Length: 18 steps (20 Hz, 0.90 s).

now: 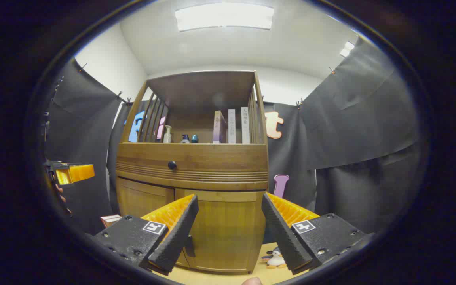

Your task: Open the right door of the double-door shoe cabinet with the right hand, and open the left door with the left hand.

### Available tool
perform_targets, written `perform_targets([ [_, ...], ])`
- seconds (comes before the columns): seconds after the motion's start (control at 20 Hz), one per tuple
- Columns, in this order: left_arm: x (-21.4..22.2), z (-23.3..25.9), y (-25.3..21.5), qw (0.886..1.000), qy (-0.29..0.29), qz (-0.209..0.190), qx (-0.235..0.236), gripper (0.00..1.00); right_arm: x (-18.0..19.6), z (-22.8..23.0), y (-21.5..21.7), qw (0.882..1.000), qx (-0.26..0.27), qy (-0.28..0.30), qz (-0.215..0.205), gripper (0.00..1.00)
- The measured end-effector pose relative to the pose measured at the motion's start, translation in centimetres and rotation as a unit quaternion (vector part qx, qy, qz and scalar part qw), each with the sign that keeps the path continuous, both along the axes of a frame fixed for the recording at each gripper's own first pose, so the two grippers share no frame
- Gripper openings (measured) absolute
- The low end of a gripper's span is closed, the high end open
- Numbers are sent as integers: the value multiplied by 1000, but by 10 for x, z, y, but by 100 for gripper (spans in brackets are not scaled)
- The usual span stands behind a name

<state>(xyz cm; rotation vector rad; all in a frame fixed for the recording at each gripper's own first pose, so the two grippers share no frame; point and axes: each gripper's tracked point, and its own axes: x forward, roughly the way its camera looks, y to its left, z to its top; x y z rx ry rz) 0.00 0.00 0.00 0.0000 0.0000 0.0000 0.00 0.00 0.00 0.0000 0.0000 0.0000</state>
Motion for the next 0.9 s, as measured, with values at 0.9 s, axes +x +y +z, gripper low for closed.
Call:
perform_targets([
  [0.9, 44, 6, 6, 1000, 20, -10, 12, 100, 37, -3, 42, 999, 7, 34, 29, 100],
])
